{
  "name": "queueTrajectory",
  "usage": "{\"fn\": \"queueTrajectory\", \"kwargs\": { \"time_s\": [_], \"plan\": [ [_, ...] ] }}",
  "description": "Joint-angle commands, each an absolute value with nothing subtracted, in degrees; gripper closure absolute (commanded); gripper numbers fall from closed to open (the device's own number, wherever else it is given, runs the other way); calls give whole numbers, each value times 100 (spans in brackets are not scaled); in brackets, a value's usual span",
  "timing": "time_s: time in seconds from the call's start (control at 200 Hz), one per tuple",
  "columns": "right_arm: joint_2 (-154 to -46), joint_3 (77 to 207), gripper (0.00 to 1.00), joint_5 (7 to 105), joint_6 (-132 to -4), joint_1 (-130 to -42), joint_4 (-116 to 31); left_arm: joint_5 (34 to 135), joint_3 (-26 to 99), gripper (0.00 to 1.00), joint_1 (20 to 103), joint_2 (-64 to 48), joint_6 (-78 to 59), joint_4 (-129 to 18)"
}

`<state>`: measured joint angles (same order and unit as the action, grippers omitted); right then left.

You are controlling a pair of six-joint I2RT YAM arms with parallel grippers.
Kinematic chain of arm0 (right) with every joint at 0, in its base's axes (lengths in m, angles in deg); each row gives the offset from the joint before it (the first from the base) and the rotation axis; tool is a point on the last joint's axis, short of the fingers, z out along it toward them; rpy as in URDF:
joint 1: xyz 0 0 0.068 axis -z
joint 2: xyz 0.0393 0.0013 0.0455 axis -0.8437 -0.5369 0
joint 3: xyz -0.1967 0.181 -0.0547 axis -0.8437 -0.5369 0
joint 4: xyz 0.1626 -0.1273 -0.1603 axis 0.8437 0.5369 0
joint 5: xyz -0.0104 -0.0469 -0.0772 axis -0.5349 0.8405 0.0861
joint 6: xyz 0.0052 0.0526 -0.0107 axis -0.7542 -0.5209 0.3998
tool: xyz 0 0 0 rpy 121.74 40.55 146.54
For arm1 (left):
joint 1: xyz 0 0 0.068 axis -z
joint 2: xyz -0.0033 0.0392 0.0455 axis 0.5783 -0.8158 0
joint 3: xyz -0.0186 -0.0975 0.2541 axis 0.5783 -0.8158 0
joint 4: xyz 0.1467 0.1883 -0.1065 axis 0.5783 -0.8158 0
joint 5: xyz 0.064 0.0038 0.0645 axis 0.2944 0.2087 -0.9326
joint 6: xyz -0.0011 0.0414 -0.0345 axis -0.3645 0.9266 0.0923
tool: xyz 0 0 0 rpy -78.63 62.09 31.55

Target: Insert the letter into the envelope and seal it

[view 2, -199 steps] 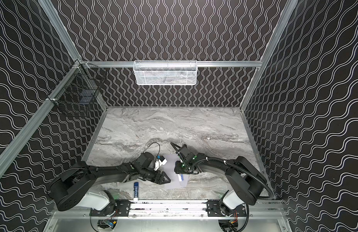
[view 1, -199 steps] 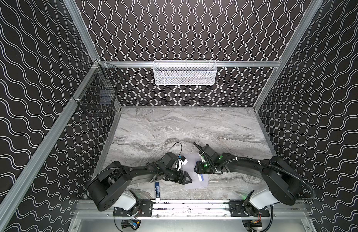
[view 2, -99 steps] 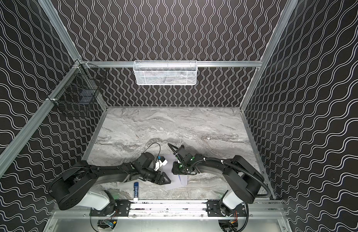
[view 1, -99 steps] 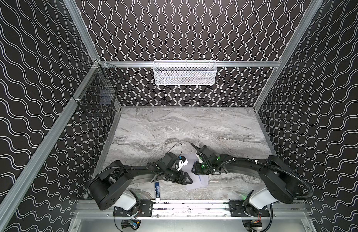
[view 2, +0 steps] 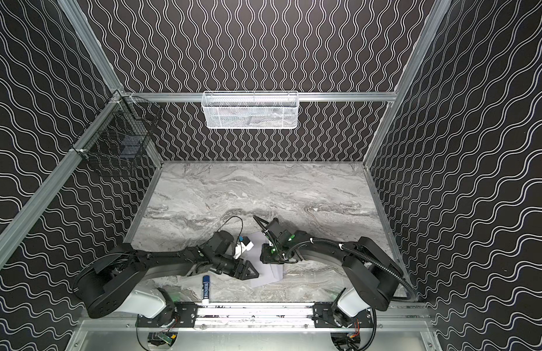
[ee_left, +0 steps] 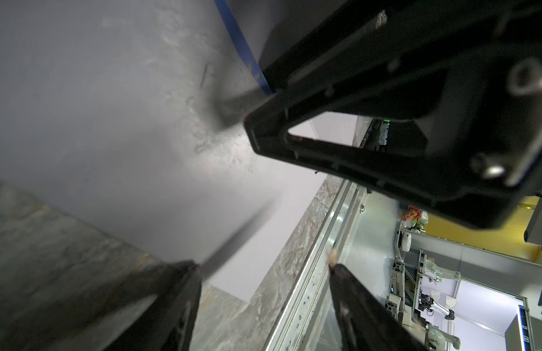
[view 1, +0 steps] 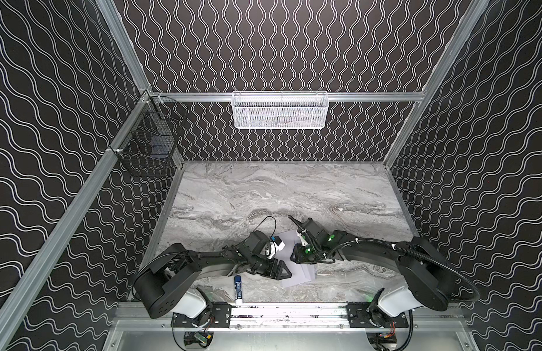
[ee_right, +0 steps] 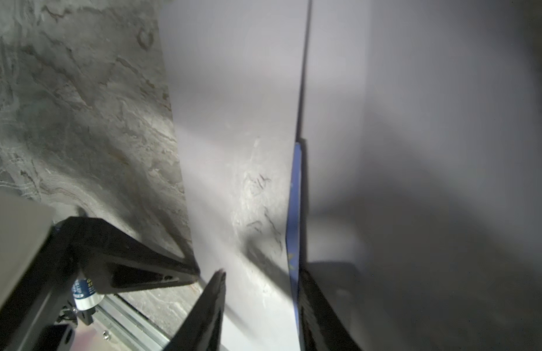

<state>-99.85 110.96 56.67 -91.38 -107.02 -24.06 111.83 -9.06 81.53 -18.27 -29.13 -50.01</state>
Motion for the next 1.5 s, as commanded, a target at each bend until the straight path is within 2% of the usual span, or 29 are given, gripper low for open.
{"fn": "queueTrajectory", "kwargs": {
  "time_s": [0.0, 0.2, 0.47, 0.671, 0.761, 0.856, 0.946, 1.126, 1.331, 1.496],
  "plan": [
    [-10019, 11179, 52, 5875, -9008, -10693, -2120, 10744, -945, 27, 8152, -1867, -2892, -5412],
    [-10280, 11113, 46, 5779, -8990, -10640, -2475, 10794, -909, 27, 8149, -1971, -2872, -5330],
    [-10464, 11157, 62, 5553, -8924, -10625, -2734, 10772, -860, 27, 8150, -1925, -2820, -5444],
    [-10385, 11056, 70, 5412, -8906, -10626, -2873, 10756, -881, 27, 8156, -1915, -2839, -5429],
    [-10343, 11017, 70, 5369, -8913, -10628, -2925, 10758, -890, 27, 8147, -1907, -2857, -5410],
    [-10206, 11091, 69, 5448, -8830, -10628, -2765, 10757, -874, 27, 8148, -1845, -2877, -5436],
    [-9905, 11317, 62, 5660, -8800, -10631, -2505, 10825, -719, 27, 8135, -1616, -3021, -5452],
    [-9373, 11376, 58, 6192, -8805, -10648, -2126, 10096, 181, 26, 8028, -1062, -2888, -6132],
    [-8636, 10864, 55, 6966, -8953, -10853, -1693, 9493, 664, 26, 7681, -1053, -2459, -6689],
    [-8321, 10450, 52, 7355, -9116, -11327, -1662, 10057, 887, 28, 7028, -1398, -2454, -6577]
  ]
}}
